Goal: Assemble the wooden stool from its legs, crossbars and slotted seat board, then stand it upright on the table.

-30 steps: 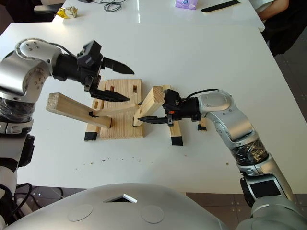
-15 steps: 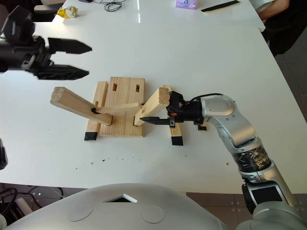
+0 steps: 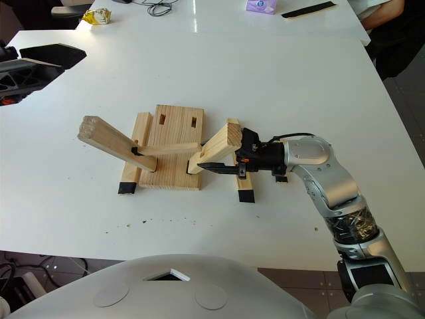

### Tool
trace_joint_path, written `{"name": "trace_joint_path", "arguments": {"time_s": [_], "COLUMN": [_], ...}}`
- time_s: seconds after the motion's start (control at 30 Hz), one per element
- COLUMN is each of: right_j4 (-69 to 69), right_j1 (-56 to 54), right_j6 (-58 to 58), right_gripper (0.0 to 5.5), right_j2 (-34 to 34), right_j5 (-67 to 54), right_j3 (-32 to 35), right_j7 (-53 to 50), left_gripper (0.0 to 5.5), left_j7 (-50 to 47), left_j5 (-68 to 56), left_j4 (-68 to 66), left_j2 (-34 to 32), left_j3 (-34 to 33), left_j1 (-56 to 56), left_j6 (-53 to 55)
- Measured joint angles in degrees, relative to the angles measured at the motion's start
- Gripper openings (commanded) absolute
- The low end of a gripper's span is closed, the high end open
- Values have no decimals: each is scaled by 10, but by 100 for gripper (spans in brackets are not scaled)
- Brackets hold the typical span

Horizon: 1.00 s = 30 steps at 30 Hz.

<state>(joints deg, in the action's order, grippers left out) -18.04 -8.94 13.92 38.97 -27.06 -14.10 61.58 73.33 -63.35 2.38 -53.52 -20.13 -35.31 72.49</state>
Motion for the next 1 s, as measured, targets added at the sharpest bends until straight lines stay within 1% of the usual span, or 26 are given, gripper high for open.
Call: {"name": "trace_joint_path", "arguments": {"time_s": [0.27,0.53,0.63,0.87,1.0], "right_j4": [1,-4,-13,-49,-71], "right_j1": [-6,-21,-19,7,27], "right_j6": [1,20,26,47,52], "right_gripper": [204,204,204,204,204], "right_j2": [4,24,45,84,96], "right_j5": [0,-2,-10,-32,-43], "right_j3": [-1,0,7,27,34], "right_j7": [7,29,40,47,45], "left_gripper": [365,365,365,365,365], "left_j7": [-62,-117,-135,-184,-209], "left_j5": [-103,-139,-155,-207,-244], "left_j4": [60,102,117,149,165], "left_j2": [15,26,26,26,24], "left_j3": [-30,-33,-43,-69,-77], "left_j1": [32,76,97,148,182], "left_j6": [42,29,25,5,-2]}}
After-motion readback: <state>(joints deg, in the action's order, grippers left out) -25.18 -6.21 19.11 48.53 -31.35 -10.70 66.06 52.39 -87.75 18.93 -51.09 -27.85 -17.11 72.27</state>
